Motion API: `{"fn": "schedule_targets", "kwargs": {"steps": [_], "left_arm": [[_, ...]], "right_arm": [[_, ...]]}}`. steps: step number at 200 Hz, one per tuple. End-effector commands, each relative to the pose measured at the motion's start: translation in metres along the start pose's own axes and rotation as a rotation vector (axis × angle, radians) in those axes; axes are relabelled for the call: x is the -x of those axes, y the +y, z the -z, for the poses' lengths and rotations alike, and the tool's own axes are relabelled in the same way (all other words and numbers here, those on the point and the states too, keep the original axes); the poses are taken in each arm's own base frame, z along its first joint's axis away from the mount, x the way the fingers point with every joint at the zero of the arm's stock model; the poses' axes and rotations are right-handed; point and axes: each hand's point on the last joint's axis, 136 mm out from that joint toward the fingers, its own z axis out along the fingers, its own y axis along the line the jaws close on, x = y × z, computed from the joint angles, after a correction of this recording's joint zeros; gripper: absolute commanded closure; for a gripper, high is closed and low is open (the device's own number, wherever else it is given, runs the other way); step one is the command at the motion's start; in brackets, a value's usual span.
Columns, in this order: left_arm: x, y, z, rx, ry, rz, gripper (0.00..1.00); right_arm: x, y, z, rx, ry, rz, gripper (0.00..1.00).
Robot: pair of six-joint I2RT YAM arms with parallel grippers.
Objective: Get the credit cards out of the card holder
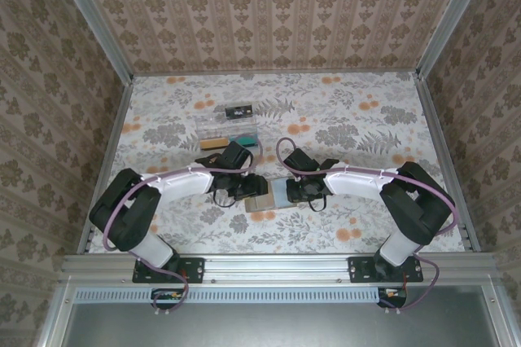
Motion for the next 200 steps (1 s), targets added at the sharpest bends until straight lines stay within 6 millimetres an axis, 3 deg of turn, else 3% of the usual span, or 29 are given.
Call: {"fn": "schedule_targets", "kwargs": {"steps": [1, 61, 107, 152, 158, 200], "left_arm": [[0.001, -0.014, -0.005, -0.049, 0.017, -0.019, 0.47], [0.004, -0.024, -0.005, -0.085, 0.017, -0.034, 0.42], [0.005, -0.026, -0.002, -0.094, 0.009, -0.047, 0.24], [0.002, -0.03, -0.005, -0.13, 0.02, -0.05, 0.15], [0.003, -0.031, -0.004, -0.134, 0.017, -0.051, 0.09], [0.002, -0.034, -0.004, -0.151, 0.017, -0.056, 0.07]], "right_arm": [[-0.013, 0.0, -0.012, 0.009, 0.049, -0.006, 0.76], [-0.014, 0.001, -0.013, 0.01, 0.048, -0.005, 0.76], [-0.014, 0.0, -0.013, 0.006, 0.049, -0.007, 0.76], [-0.015, 0.0, -0.014, 0.009, 0.05, -0.015, 0.76], [-0.015, -0.001, -0.014, 0.008, 0.052, -0.014, 0.76], [-0.015, 0.0, -0.014, 0.01, 0.049, -0.015, 0.76]]}}
